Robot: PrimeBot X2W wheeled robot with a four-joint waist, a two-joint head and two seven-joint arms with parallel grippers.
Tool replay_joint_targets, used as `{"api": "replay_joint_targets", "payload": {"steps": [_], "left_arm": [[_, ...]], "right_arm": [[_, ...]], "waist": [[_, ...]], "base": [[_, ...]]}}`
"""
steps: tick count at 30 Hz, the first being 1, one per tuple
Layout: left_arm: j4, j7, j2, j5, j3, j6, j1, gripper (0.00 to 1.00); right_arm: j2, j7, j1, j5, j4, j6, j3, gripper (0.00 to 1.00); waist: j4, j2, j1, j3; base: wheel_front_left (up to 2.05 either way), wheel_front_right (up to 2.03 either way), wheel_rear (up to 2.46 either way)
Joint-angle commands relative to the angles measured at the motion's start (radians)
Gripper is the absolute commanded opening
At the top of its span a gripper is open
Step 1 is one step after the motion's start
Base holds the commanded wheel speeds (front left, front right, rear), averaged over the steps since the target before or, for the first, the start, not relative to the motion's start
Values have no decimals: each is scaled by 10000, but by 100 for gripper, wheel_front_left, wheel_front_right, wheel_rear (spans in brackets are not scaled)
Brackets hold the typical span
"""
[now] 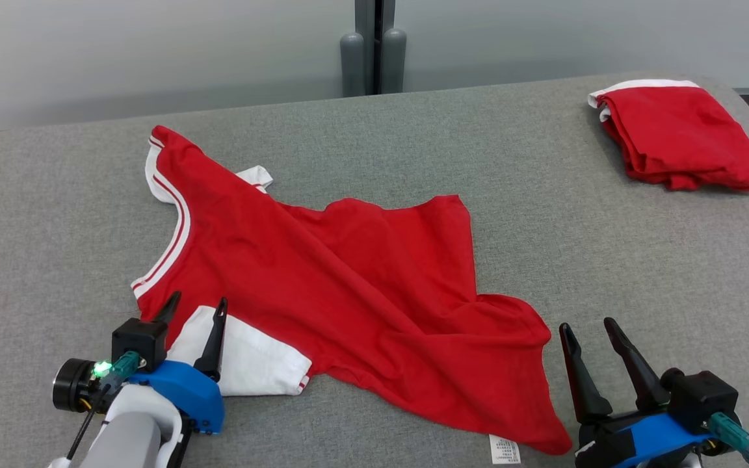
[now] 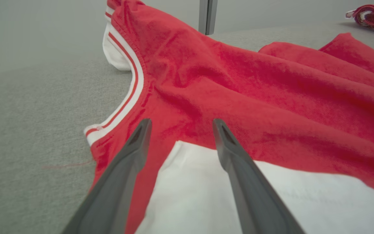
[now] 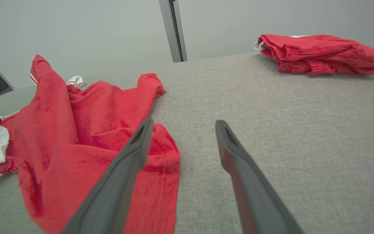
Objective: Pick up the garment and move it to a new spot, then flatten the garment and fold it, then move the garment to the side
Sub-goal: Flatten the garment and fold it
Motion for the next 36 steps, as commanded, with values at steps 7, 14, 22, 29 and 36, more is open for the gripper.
{"api": "replay_joint_targets", "payload": {"steps": [7,14,22,29,36], "left_arm": [[1080,-25,171,-511,-691,-12,-909,100],[1545,-22,188,-921,-1274,-13,-1147,0],[1465,-13,198,-1133,-1549,-13,-1003,0],[11,-14,308,-1052,-1118,-14,-450,0],[-1852,-13,137,-580,-810,-14,1231,0]], "right_arm": [[-101,-28,-322,-33,-120,5,-69,100],[-89,-28,-373,-90,-114,5,-92,100],[-47,-28,-309,-107,-64,5,-166,100],[-20,-28,-143,-56,-4,4,-215,100],[85,-28,103,-1,10,5,-233,100]], "waist": [[-34,-1,-1,341],[-17,-1,-1,438],[107,-1,-1,307],[341,-1,-1,-2],[681,-1,-1,-299]], "base": [[0,0,0],[0,0,0],[0,0,0],[0,0,0],[0,0,0]]}}
